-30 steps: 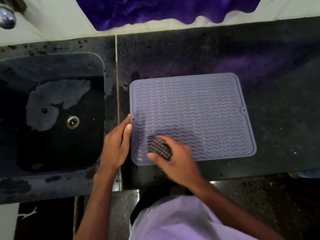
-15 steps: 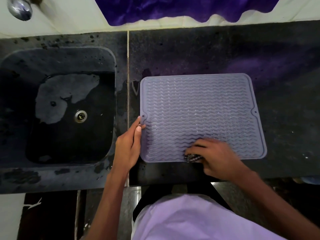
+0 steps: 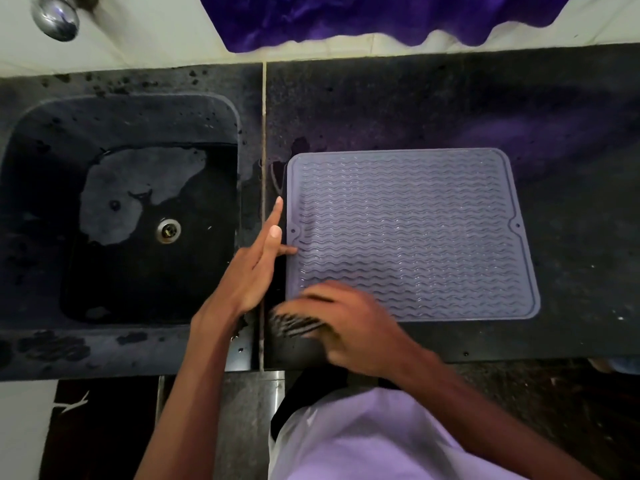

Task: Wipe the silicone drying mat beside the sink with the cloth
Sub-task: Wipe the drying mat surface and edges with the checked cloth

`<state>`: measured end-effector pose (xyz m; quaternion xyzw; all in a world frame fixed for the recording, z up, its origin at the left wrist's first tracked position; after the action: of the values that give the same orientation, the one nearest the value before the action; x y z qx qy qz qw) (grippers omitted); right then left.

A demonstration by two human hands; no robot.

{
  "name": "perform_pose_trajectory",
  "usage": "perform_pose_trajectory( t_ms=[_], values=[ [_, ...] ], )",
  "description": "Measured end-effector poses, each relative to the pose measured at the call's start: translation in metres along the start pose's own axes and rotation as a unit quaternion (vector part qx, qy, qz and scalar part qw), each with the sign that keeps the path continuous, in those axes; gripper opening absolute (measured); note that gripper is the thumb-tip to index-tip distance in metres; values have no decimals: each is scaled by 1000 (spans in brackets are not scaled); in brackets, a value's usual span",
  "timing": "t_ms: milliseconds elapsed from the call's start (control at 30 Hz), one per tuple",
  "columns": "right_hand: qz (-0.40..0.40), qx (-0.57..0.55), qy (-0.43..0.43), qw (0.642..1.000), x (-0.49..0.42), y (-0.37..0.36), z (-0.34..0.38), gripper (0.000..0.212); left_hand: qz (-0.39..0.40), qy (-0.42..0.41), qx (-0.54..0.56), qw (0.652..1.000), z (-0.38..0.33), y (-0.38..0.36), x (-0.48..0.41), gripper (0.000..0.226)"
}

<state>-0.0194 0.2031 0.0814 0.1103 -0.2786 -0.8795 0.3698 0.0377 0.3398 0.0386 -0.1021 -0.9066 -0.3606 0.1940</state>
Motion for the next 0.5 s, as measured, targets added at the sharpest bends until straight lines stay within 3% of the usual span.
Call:
perform_pose_trajectory(
  t_ms=[133,233,500],
  values=[
    [-107,112,-104,983,55,69,-56,59,-19,-4,-3,1000,0,-6,4,51],
    [-76,157,-162,971,81,74,-91,60,-31,-9,-2,999,1,-10,9,52],
    [-26,146,-112,983,17,-11,-53,62,-28,2,13,1000,6,-12,7,51]
  ],
)
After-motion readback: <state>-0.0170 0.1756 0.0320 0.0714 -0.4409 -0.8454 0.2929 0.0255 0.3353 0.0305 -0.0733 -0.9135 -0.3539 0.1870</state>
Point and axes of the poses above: each hand's wrist, its own x-axis away from the middle knuckle, its own y-axis out of the back of the hand, z = x × y, the point moved 8 cm from there along -x, towards the middle knuckle, and after that the axes turned 10 degrees about -x, right-handed, at the moved point
